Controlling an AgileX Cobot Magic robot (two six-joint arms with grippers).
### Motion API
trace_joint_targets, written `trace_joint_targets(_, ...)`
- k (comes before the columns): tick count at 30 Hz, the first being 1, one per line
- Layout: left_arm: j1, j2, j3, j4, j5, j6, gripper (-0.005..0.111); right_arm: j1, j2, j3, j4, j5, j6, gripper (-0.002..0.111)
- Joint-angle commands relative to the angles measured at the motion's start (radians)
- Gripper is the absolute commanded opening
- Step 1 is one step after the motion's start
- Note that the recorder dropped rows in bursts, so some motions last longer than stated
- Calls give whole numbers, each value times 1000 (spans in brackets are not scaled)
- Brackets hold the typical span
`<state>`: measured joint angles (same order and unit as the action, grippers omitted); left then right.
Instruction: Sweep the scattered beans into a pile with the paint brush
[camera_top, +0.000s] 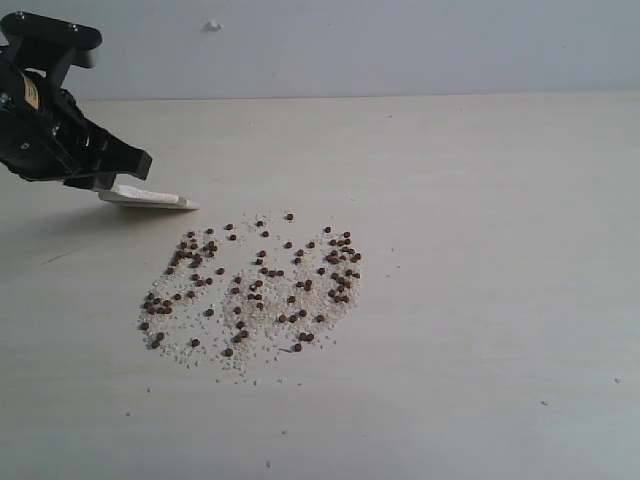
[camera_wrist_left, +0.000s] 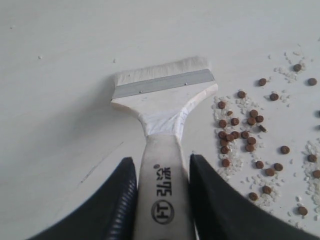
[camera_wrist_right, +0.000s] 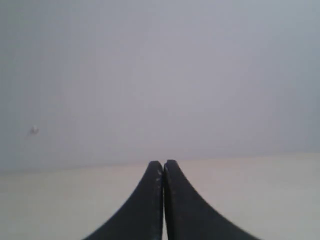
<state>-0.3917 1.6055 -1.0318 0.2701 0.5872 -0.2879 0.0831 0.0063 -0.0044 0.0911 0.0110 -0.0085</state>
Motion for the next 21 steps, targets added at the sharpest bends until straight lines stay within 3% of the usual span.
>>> trace_joint_targets(1, 3, -12, -6, 8, -6, -1, 0, -5, -6, 4, 9, -275, 63, 0)
trace_joint_targets(4, 3, -12, -6, 8, -6, -1, 0, -3, -6, 4, -27, -445, 347, 0)
trace_joint_targets(7, 3, -12, -6, 15, -9, 1, 0, -3, 12, 4, -216, -564, 519, 0)
trace_joint_targets(13, 3, -12, -6, 15, -12, 1, 0, -3, 314, -113, -899, -598, 846, 0)
trace_joint_targets(17, 3, -12, -6, 17, -12, 1, 0, -3, 651, -215, -1078, -731, 823, 0)
trace_joint_targets(21, 3, -12, -6, 19, -12, 4, 0, -3, 1027, -361, -1095, -823, 589, 0)
